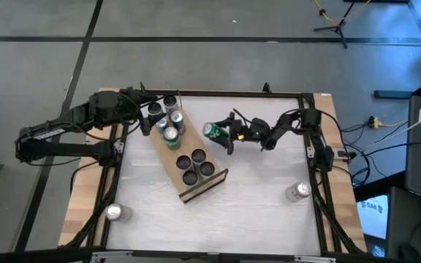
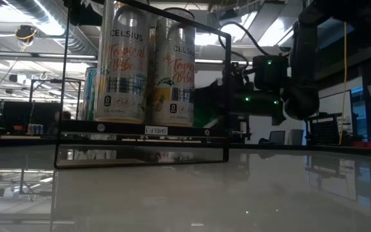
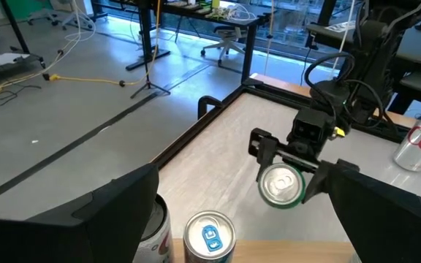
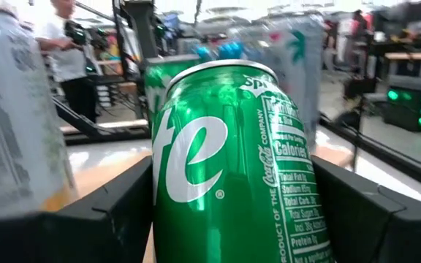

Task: Place canned beverage on shelf
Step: Put the green soda can on the shelf aligned with the other green soda can

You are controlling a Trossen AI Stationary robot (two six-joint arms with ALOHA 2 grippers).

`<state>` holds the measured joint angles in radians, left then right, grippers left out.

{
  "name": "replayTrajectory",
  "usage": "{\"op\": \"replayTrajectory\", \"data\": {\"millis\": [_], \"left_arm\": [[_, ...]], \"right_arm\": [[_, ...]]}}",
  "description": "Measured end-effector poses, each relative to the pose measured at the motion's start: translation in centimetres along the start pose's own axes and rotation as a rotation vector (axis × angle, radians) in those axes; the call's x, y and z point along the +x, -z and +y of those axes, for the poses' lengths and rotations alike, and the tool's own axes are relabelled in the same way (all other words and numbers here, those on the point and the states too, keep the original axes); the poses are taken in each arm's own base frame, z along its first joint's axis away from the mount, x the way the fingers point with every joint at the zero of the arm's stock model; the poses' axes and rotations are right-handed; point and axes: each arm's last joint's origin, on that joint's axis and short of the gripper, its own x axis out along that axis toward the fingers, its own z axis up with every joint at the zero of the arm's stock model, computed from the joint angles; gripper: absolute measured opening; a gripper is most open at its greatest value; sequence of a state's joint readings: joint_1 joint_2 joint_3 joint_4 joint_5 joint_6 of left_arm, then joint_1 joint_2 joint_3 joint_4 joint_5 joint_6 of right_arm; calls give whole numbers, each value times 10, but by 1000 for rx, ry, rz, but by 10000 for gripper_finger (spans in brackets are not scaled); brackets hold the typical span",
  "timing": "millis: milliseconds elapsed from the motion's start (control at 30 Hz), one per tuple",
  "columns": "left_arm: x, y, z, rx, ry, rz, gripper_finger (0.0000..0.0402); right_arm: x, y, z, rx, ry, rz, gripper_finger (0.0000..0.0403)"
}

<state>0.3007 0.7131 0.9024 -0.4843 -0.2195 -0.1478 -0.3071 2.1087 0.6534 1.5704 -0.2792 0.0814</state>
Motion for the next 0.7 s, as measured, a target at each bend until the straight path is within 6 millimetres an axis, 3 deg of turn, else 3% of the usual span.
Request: {"op": "replayTrajectory", "data": {"millis": [300, 700], "left_arm": [[0, 0, 0, 0, 0, 0, 383], [0, 0, 0, 0, 0, 0, 383]], "right_arm": [[23, 17, -5, 42, -98, 5, 301], [31, 29, -7, 45, -157, 19, 301]]}}
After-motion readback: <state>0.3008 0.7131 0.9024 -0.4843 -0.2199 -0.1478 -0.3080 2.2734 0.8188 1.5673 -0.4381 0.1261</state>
